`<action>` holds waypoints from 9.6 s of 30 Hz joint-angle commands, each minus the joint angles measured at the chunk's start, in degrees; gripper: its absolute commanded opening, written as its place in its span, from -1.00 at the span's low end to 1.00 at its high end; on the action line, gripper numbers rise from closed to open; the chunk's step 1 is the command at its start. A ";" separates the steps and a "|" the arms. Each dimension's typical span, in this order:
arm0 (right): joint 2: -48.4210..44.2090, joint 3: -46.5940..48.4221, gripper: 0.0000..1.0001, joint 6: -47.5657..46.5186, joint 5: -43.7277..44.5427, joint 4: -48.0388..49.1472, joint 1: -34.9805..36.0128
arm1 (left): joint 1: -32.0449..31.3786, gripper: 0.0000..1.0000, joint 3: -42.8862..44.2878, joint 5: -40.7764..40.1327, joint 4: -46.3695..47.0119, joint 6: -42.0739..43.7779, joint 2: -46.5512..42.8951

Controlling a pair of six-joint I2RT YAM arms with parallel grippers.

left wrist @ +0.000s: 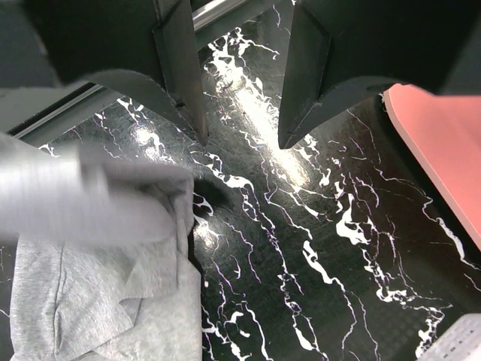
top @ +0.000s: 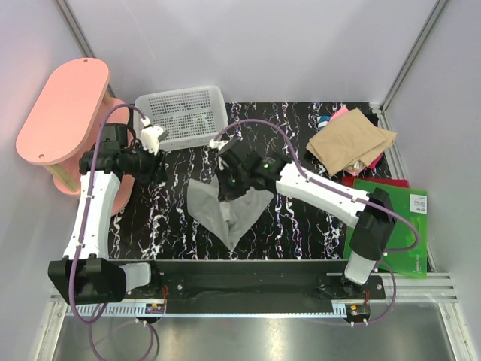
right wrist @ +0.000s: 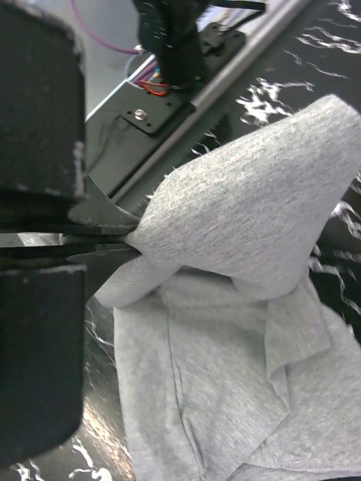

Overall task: Fold and stack the t-shirts
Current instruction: Fold the long partially folded tshirt into a neat square, then smooth out wrinkles on the folded tshirt, then put the neatly folded tshirt into the corner of the board with the right arm

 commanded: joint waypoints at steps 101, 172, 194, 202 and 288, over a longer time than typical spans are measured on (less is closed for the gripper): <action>19.70 1.41 0.34 18.19 -37.37 16.05 -32.40 | -10.65 -0.14 7.47 6.37 4.67 -4.45 8.54; 13.69 -17.20 1.00 9.49 -29.47 12.53 -44.52 | -40.79 -0.20 6.59 -2.16 -0.43 -1.37 29.27; -3.10 -26.24 0.99 9.66 -28.25 7.26 -47.95 | -41.93 -0.24 0.80 -1.20 6.95 -3.57 36.58; -3.02 -33.90 0.99 10.19 -26.40 10.86 -47.95 | -41.93 -0.25 -2.90 0.57 7.48 -4.18 32.70; 9.54 -10.99 -1.00 21.53 -46.61 33.12 -54.19 | -22.43 -0.25 0.19 -11.03 2.38 -4.19 6.98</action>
